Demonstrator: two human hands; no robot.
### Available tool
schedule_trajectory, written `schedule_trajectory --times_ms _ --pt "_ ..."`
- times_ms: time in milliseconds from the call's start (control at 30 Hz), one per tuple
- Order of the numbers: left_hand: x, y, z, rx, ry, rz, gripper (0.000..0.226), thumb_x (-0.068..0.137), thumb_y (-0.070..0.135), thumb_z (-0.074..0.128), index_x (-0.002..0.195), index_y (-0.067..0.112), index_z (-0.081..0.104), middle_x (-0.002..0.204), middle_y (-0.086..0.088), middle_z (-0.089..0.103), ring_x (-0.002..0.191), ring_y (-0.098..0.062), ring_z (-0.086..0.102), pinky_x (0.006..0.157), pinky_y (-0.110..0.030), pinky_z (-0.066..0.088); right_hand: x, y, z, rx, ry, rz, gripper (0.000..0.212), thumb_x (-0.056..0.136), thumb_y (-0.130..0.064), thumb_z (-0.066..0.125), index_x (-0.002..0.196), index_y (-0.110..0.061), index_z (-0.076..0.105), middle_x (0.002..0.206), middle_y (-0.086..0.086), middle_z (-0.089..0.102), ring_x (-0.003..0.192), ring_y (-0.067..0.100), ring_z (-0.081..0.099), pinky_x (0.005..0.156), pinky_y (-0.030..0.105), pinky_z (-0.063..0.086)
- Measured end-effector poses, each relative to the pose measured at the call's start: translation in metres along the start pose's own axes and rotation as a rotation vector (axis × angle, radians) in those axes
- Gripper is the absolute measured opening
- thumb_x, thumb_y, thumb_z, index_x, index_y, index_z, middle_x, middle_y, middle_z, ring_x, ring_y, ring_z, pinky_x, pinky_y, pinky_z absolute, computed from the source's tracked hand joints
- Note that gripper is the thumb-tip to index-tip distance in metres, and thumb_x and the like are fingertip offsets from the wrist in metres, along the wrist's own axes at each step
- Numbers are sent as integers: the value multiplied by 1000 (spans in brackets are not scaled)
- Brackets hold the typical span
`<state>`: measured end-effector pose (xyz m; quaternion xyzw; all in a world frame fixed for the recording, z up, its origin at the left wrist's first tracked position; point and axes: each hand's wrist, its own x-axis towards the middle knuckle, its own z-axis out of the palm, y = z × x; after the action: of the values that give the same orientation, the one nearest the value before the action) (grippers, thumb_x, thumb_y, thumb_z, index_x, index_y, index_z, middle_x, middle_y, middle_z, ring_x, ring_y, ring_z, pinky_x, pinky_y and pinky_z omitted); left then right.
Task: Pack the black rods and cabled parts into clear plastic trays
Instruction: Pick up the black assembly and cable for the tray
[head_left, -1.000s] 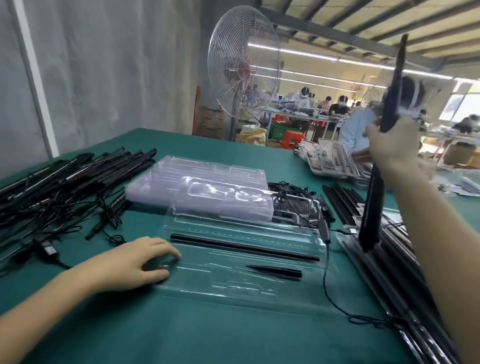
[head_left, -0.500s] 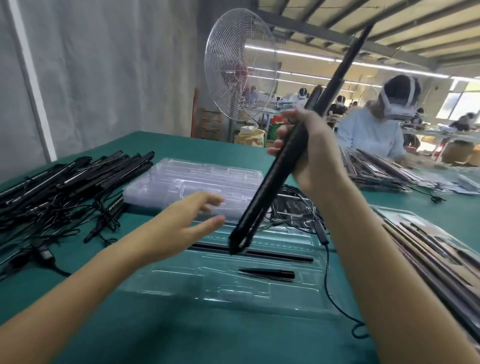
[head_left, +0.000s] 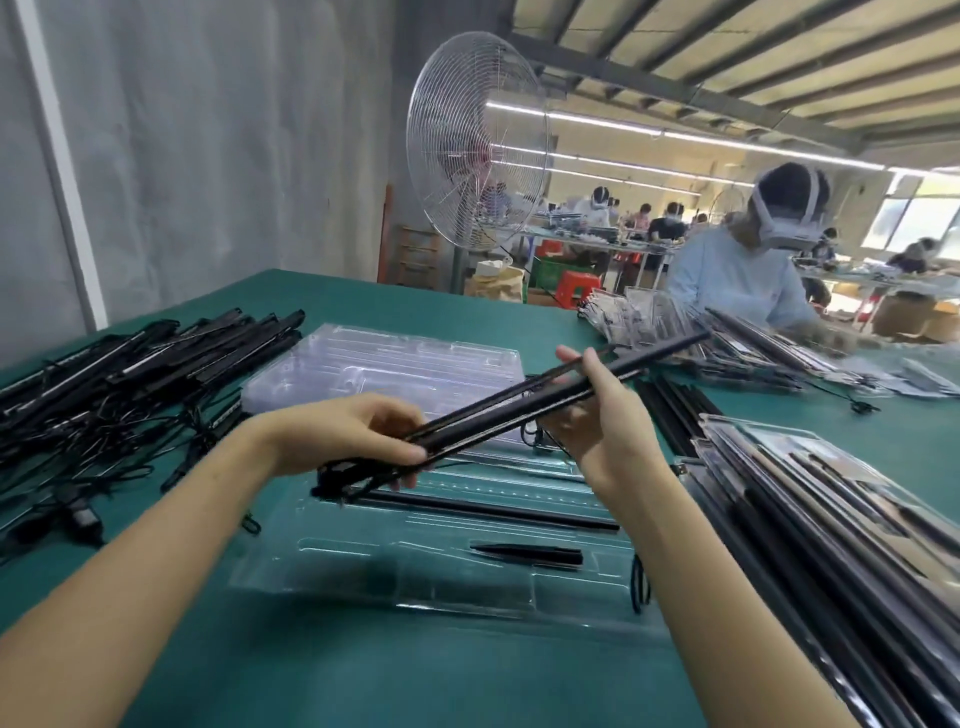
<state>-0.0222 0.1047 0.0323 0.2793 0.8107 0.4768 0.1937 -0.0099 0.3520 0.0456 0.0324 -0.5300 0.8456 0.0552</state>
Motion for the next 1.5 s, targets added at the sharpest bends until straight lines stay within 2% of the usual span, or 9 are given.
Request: schedule_trajectory --times_ms 133,300,600,800,933,1067,1200,1367,1500 --pt "-10 -22 -17 189 15 -94 3 89 29 65 89 28 68 87 7 70 80 -8 62 72 -18 45 -5 9 -33 -72 52 97 29 96 -31 48 99 -6 62 65 4 69 61 17 68 55 28 54" --pt "-9 -36 -18 306 133 -59 8 86 27 69 93 30 68 80 15 69 70 2 60 67 -10 42 -16 21 -55 -86 46 155 30 89 -29 58 105 -3 63 86 12 64 75 27 71 56 30 56" --pt "-23 -43 -25 91 173 -216 34 87 53 42 96 38 71 106 16 69 96 -2 65 72 -21 47 -30 18 -67 17 0 115 28 76 -21 62 91 2 64 83 17 70 76 27 71 60 31 58" --pt "-34 -69 -33 -135 241 -426 61 81 64 40 97 13 71 99 -13 72 76 -25 69 57 -32 55 -36 15 -71 68 -39 108 17 77 -18 61 81 -5 71 88 15 70 80 25 71 62 32 58" --pt "-39 -66 -33 -268 236 -345 54 82 52 53 96 1 66 82 -22 67 50 -20 56 39 -29 46 -40 12 -65 82 -75 98 20 78 -19 58 92 -5 65 91 16 67 81 26 70 65 37 58" --pt "-43 -57 -40 -475 408 -244 31 78 37 58 87 7 65 68 -13 63 44 -11 52 32 -21 41 -49 7 -66 49 -328 159 30 77 -4 65 106 -11 69 100 16 64 102 33 62 75 49 55" --pt "-47 -53 -49 -529 542 -153 26 75 29 59 90 10 68 66 -2 64 44 -5 51 32 -14 38 -61 20 -58 -151 -808 332 63 84 7 56 137 -24 45 132 15 55 121 44 50 94 50 48" --pt "-46 -53 -48 -545 567 -119 21 72 26 58 84 15 71 57 2 59 39 -4 48 31 -10 37 -70 57 -36 -481 -627 436 49 88 2 59 131 -19 49 124 12 60 90 29 69 81 32 55" --pt "-43 -53 -46 -568 488 -77 19 74 26 59 79 23 77 59 1 61 43 -4 51 36 -11 43 -68 54 -29 -610 -456 419 38 91 -3 54 127 -10 45 90 8 73 69 16 70 87 29 53"
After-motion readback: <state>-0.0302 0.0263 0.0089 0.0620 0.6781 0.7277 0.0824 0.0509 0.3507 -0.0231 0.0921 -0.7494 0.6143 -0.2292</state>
